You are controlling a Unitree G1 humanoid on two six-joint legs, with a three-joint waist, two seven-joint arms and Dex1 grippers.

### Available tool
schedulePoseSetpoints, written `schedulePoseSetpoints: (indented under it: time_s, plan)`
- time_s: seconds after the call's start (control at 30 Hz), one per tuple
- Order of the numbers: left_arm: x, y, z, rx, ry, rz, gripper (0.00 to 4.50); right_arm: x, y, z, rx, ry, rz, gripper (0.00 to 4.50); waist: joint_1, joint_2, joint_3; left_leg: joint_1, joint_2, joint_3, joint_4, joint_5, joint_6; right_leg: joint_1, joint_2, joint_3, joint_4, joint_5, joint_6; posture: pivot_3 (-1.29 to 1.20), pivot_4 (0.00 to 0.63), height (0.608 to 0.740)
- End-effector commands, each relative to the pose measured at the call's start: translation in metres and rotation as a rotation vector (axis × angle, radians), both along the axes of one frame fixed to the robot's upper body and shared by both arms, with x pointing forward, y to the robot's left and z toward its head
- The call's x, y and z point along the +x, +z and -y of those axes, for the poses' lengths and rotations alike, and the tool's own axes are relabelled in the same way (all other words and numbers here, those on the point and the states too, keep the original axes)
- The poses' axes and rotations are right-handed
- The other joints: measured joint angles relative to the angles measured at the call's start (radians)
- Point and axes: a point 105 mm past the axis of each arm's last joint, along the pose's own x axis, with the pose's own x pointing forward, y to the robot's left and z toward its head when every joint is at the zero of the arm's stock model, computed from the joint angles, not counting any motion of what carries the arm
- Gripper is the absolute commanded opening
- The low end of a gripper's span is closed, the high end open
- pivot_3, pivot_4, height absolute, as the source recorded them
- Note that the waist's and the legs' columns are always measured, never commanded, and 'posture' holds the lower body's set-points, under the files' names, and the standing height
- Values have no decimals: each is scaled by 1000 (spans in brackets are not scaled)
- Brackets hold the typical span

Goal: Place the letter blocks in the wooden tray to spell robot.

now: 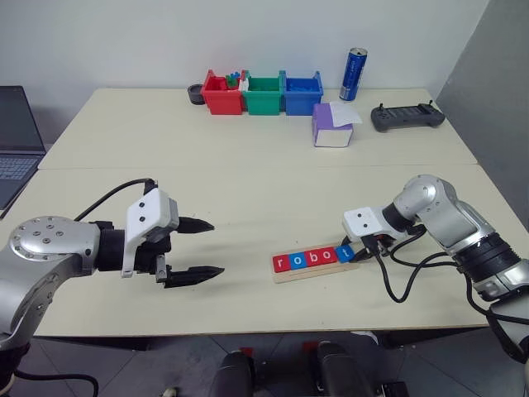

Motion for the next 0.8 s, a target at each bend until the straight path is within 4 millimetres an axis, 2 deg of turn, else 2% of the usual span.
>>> schedulePoseSetpoints:
  time_s: [0.03, 0.63, 0.8]
  plan:
    - [0, 6, 3, 1, -19, 40, 4500, 4, 3, 1, -18, -22, 36, 1459, 0, 0, 0, 0, 0, 0, 0, 0, 0, 0, 0, 0, 0, 0, 0, 0, 150, 740]
    - [1, 5, 4, -2, -20, 39, 4500, 2, 15, -4, -39, -44, 53, 1459, 1, 0, 0, 0, 0, 0, 0, 0, 0, 0, 0, 0, 0, -2, 4, 0, 150, 740]
    - [1, 5, 4, -2, -17, 41, 4500, 8, 19, -3, -47, -56, 74, 1459, 1, 0, 0, 0, 0, 0, 0, 0, 0, 0, 0, 0, 0, -2, 4, 0, 150, 740]
